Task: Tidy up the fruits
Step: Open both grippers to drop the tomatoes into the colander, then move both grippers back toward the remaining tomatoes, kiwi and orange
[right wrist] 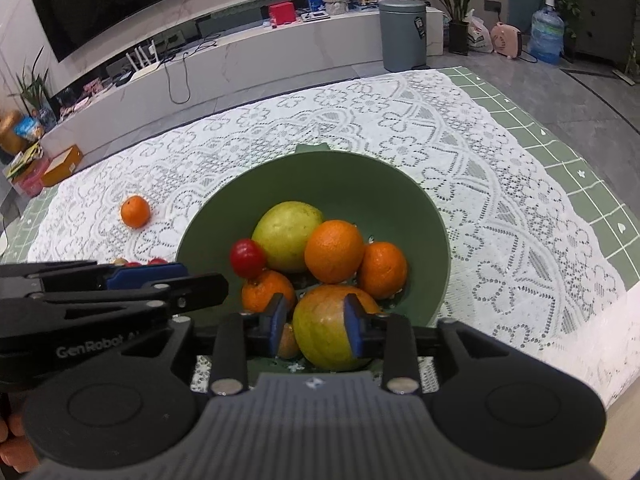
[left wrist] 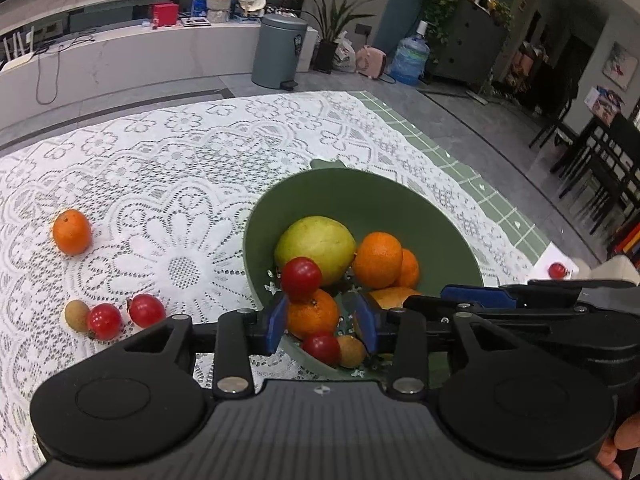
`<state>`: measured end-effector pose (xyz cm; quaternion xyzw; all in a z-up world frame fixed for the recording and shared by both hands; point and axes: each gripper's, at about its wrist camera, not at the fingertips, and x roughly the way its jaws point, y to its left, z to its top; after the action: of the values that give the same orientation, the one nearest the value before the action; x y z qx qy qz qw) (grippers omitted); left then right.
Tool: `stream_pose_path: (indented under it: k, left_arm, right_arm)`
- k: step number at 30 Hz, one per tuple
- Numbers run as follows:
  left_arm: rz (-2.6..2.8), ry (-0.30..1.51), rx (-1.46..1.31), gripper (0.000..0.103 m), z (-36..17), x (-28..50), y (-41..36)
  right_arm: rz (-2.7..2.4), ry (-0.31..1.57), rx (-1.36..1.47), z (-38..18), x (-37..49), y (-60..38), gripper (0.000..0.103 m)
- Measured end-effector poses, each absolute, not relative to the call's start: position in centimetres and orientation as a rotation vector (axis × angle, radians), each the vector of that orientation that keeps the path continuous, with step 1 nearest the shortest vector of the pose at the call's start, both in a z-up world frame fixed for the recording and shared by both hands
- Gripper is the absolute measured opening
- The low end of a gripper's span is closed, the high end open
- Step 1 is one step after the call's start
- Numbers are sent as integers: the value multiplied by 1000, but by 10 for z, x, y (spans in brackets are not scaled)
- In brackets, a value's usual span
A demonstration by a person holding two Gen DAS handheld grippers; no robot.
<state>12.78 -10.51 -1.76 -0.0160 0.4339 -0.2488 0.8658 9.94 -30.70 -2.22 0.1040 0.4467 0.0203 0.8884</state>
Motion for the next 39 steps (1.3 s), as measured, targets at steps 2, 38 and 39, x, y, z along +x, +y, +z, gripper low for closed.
stream_pose_path:
  k: [2, 38, 39]
  left_arm:
    - [-517, 905, -57, 52, -16, 127, -102]
    - [-287, 762, 37, 55, 7, 77, 1]
    - [-284, 761, 33, 55, 5, 77, 5]
  right_arm:
    - [41, 919, 234, -21, 98, -309, 38]
    - [168, 588, -113, 1, 59, -215, 61]
    - [172, 584, -125, 0, 60, -211, 61]
